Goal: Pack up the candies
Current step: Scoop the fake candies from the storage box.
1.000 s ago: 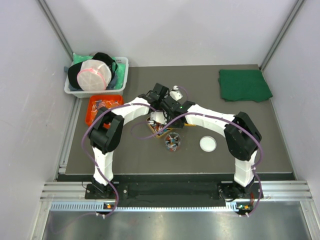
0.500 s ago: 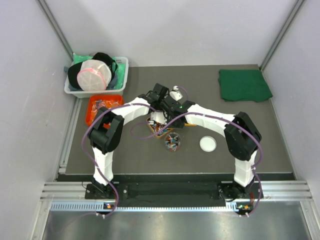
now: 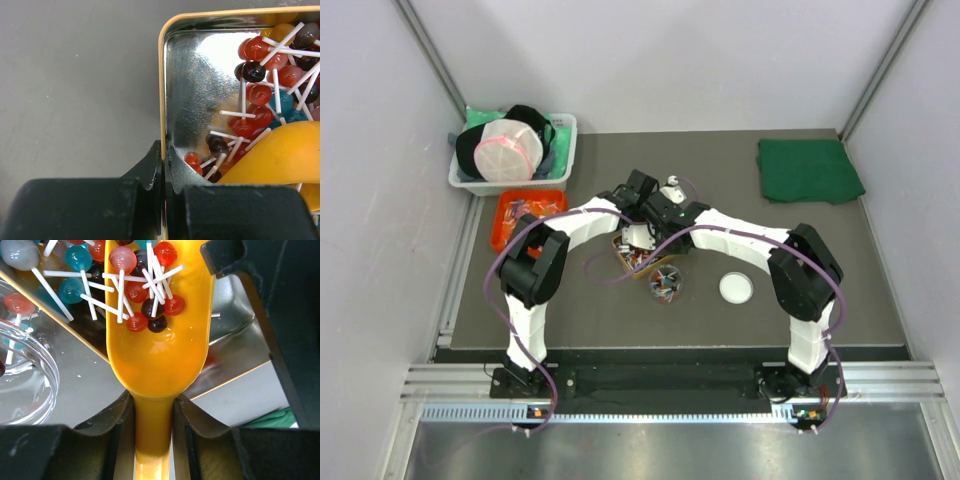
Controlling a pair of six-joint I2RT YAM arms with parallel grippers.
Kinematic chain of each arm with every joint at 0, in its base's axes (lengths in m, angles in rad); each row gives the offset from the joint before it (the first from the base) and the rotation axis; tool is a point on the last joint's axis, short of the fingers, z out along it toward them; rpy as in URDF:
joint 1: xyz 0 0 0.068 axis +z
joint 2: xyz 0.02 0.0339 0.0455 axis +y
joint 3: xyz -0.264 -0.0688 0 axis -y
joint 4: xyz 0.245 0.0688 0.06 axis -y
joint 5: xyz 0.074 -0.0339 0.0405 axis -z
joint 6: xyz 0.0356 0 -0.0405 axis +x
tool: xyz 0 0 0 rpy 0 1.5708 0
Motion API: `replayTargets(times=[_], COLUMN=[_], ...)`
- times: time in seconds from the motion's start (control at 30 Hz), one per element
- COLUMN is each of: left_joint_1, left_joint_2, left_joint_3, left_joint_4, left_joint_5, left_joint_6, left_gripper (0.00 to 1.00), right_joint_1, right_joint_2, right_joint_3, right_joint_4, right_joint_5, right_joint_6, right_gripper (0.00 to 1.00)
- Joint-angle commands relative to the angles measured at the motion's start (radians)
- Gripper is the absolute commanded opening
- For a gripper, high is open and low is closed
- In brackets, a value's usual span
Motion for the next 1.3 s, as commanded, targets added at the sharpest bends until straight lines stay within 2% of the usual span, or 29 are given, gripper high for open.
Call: replayTargets(times=[0.0, 0.4, 0.6, 0.7, 0.83, 1.07, 1.27], left_joint_1=[-0.087, -0.087, -0.087, -0.087, -0.087, -0.087, -0.087], left_joint_2=[-0.028, -0.001, 0.007, 0.007, 0.013, 0.030, 0.045], left_joint_3=[-0.028, -0.016, -0.019, -0.028, -0.038, -0.044, -0.039], left_joint_4=[-0.028, -0.029, -0.031, -0.026, -0.017, -0.011, -0.009], left_joint_5=[0.055, 0.060, 0.066, 0.068, 0.080, 0.083, 0.088], left_joint_6=[0.043, 0.061, 0.058, 0.053, 0.046, 0.055, 0.052], left_gripper=[0.00, 0.00, 0.00, 0.04, 0.04, 0.07, 0.14], right_joint_1=[0.006, 0.006, 0.000, -0.005, -0.008, -0.010, -0.007], right_joint_2=[-0.040, -0.088, -0.100, -0.099, -0.093, -0.099, -0.108], right_joint_3=[0.040, 0.010, 0.007, 0.004, -0.003, -0.041, -0.042], right_joint_4=[0.221, 0.224, 0.242, 0.247, 0.267, 0.311, 0.322], right_joint_5=[0.052, 0.015, -0.005, -0.022, -0.042, -0.002, 0.012], right_joint_6=[-0.012, -0.050, -0.012, 0.016, 0.063, 0.036, 0.016], right_gripper=[0.00, 0.00, 0.00, 0.00, 0.00, 0.00, 0.00])
